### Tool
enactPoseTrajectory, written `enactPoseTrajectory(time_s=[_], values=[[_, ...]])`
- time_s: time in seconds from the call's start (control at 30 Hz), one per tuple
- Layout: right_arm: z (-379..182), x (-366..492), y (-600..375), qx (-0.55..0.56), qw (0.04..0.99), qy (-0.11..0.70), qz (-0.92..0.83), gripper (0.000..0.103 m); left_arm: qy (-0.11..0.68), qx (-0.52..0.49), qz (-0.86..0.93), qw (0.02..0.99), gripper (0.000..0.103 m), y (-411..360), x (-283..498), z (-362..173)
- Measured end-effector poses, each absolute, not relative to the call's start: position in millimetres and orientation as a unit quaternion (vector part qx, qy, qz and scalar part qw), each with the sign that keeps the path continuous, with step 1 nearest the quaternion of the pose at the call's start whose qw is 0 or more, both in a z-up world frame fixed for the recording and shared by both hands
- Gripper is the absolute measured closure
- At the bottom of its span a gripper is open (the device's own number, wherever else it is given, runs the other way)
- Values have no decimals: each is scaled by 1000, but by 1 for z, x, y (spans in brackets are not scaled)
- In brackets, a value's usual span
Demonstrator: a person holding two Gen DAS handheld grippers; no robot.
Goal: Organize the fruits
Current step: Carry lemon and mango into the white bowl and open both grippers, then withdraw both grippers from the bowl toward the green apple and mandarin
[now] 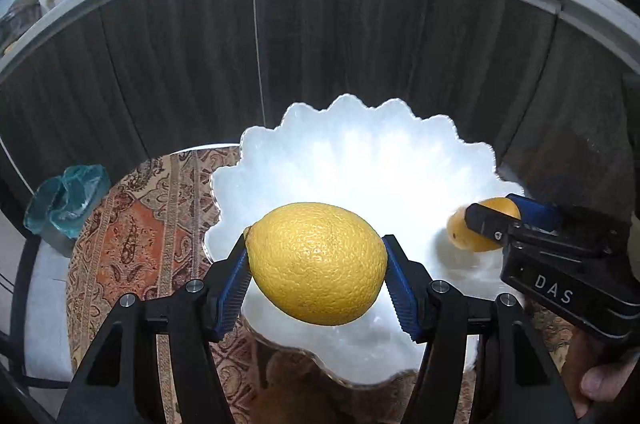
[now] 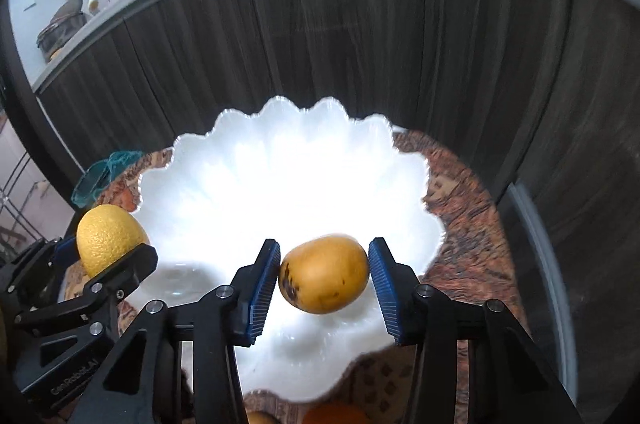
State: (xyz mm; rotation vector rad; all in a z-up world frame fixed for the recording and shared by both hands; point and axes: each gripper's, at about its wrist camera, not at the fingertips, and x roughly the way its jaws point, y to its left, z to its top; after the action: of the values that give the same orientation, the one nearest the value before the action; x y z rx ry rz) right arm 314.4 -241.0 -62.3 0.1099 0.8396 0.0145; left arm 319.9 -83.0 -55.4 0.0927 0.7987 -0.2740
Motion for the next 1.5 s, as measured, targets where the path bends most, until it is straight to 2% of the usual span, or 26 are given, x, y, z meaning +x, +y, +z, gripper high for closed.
enactPoseTrajectory(time_s=[0.1,0.17,0.2,0.23,0.27,0.4,0.63,1.13,1.5], values=[[-65,316,-241,49,914,403,2,57,392,52,-128,910,40,-85,324,-60],[-62,316,-241,38,919,393,-12,47,388,55,-122,912,38,-85,325,-61],[-60,315,-241,35,920,389,-18,37,379,59,-115,916,29,-85,323,-59],[-59,314,-241,34,922,385,-25,34,373,60,-111,919,17,-84,322,-56],[-57,313,-242,34,924,381,-27,34,365,60,-107,923,13,-84,320,-53],[-54,310,-244,38,924,380,-24,32,353,61,-95,929,11,-80,316,-43],[-38,293,-242,39,934,352,-42,13,347,65,-75,932,1,-76,305,-36],[-3,235,-242,21,948,307,-83,12,334,68,-76,937,0,-77,247,-13],[-1,185,-249,23,948,303,-99,12,332,69,-97,936,0,-79,202,-13]])
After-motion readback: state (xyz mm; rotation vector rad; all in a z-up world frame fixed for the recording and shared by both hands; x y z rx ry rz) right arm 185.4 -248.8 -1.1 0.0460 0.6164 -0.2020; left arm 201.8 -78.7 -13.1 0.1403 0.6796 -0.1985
